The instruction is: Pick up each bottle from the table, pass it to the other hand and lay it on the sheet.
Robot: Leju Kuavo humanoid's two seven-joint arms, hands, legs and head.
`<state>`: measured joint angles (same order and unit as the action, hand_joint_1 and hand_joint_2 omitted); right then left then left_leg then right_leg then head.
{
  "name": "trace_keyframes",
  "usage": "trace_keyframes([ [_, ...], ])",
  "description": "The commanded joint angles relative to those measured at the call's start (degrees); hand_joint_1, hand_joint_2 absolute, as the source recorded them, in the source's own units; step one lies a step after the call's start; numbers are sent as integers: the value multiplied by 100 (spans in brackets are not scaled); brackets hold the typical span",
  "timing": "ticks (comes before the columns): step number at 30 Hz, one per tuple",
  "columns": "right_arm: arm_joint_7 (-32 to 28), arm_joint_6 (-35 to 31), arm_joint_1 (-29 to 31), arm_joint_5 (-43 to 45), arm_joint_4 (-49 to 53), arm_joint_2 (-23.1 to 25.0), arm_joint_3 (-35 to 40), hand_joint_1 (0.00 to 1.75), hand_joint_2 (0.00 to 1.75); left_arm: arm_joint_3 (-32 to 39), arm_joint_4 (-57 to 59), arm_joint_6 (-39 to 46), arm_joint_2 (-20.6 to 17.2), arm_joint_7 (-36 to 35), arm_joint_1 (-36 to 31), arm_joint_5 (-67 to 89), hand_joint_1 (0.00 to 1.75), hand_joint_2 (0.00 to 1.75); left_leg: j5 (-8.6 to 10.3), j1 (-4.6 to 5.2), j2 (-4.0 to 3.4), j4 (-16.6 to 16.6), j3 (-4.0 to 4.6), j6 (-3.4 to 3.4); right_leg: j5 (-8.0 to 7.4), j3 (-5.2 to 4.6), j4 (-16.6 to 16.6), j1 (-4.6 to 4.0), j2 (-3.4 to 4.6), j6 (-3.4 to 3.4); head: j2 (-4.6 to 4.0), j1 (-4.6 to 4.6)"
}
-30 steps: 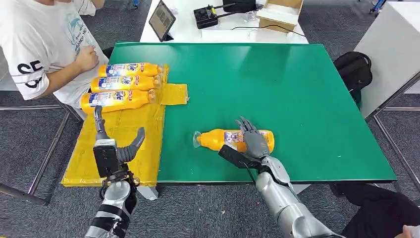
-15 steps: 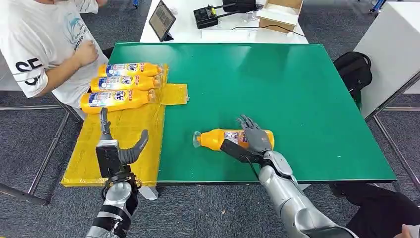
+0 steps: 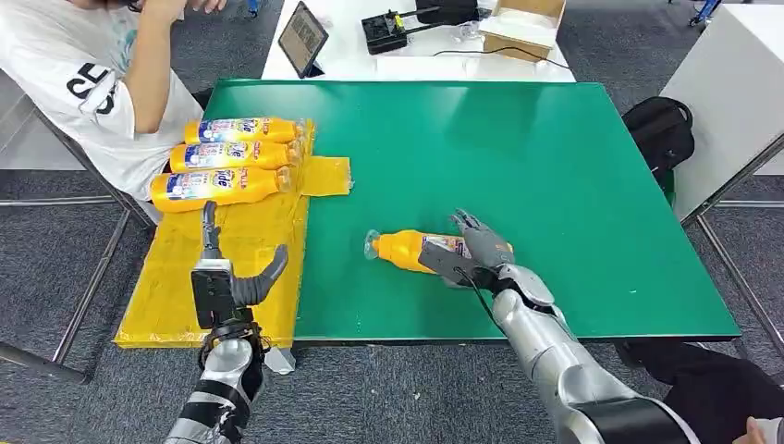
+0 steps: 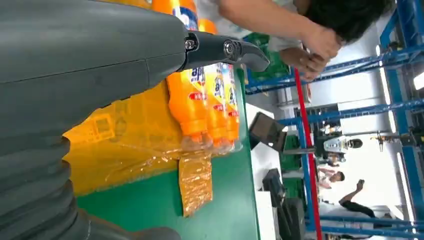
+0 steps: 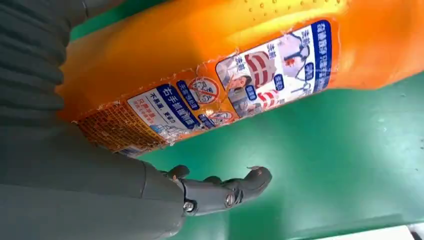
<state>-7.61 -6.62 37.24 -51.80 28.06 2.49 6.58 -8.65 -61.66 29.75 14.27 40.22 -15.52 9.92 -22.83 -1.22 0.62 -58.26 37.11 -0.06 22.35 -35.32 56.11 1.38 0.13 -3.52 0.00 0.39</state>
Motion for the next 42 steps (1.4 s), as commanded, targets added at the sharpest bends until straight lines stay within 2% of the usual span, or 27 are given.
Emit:
trace_keyframes([
  [1, 78, 183, 164, -13, -741, -150, 20, 89, 175, 33, 546, -52, 38, -22, -298, -52, 0, 175, -9, -1, 8, 6, -33, 8, 12, 37, -7, -6, -15, 20, 0, 0],
  [2, 76, 200, 132, -13, -758, -139, 25, 119, 175, 29, 573, -67, 47, -22, -309, -51, 0, 175, -7, -1, 7, 4, -27, 6, 9, 29, -5, -4, -13, 15, 0, 0],
  [3, 76, 200, 132, -13, -758, -139, 25, 119, 175, 29, 573, -67, 47, -22, -309, -51, 0, 175, -8, -1, 6, 6, -33, 7, 11, 36, -8, -6, -14, 18, 0, 0],
  [4, 76, 200, 132, -13, -758, -139, 25, 140, 175, 29, 573, -67, 47, -22, -309, -51, 0, 175, -7, -2, 8, 7, -33, 7, 10, 37, -9, -7, -15, 18, 0, 0],
  [6, 73, 209, 69, -5, -779, -113, 27, 164, 175, 27, 609, -75, 64, -22, -323, -52, 0, 175, -9, -2, 7, 9, -43, 8, 11, 46, -11, -7, -15, 21, 0, 0],
  [19, 49, 200, 29, 15, -769, -93, 17, 166, 175, 30, 615, -90, 67, -22, -323, -67, 0, 175, -8, -4, 8, 10, -48, 6, 10, 49, -12, -9, -16, 20, 0, 0],
  [20, 4, 200, -19, 49, -753, -56, 2, 171, 175, 24, 624, -109, 60, -22, -330, -69, 0, 175, -6, -4, 8, 8, -42, 5, 8, 44, -11, -8, -15, 16, 0, 0],
  [25, 4, 200, -79, 46, -771, -43, 11, 173, 175, 32, 661, -127, 67, -22, -347, -80, 0, 175, -8, -4, 7, 9, -49, 6, 10, 49, -12, -8, -15, 19, 0, 0],
  [28, -416, 23, -207, 295, -577, 17, -161, 175, 175, 31, 651, -123, 68, -22, -331, -80, 0, 175, -3, -5, 7, 7, -37, 2, 5, 37, -10, -7, -11, 11, 0, 0],
  [31, -1473, -655, -503, 962, 211, 358, -618, 175, 175, 20, 517, -74, 53, -22, -223, -63, 0, 175, -7, -6, 3, 9, -46, 2, 8, 46, -13, -9, -9, 16, 0, 0],
  [33, -1884, -976, -760, 1281, 996, 574, -769, 175, 175, 16, 452, -94, 63, -22, -199, -59, 0, 175, -8, -4, -8, 7, -42, 2, 6, 38, -8, -8, 2, 15, 0, 2],
  [34, -1884, -976, -760, 1281, 996, 574, -769, 175, 175, 16, 452, -94, 63, -22, -199, -59, 0, 175, -12, -4, -17, 8, -49, 3, 7, 43, -8, -9, 8, 20, 0, 2],
  [35, -1845, -921, -1035, 1478, 1733, 671, -777, 175, 175, 23, 453, -103, 86, -22, -209, -27, 0, 175, -10, -2, -24, 4, -31, 0, 2, 24, -1, -6, 16, 13, 0, 4],
  [38, -2307, -1500, -1708, 2123, 3445, 925, -941, 175, 175, -21, 411, -140, 153, -22, -217, -11, 0, 175, -9, -2, -13, 3, -17, 1, 4, 8, 3, -5, 7, 13, 0, -2],
  [42, -2413, -1778, -1998, 2290, 4159, 997, -930, 175, 175, -53, 420, -143, 186, -22, -228, -18, 0, 175, -17, -3, 6, -1, -17, 6, 20, 19, 6, -7, -7, 18, 0, 0],
])
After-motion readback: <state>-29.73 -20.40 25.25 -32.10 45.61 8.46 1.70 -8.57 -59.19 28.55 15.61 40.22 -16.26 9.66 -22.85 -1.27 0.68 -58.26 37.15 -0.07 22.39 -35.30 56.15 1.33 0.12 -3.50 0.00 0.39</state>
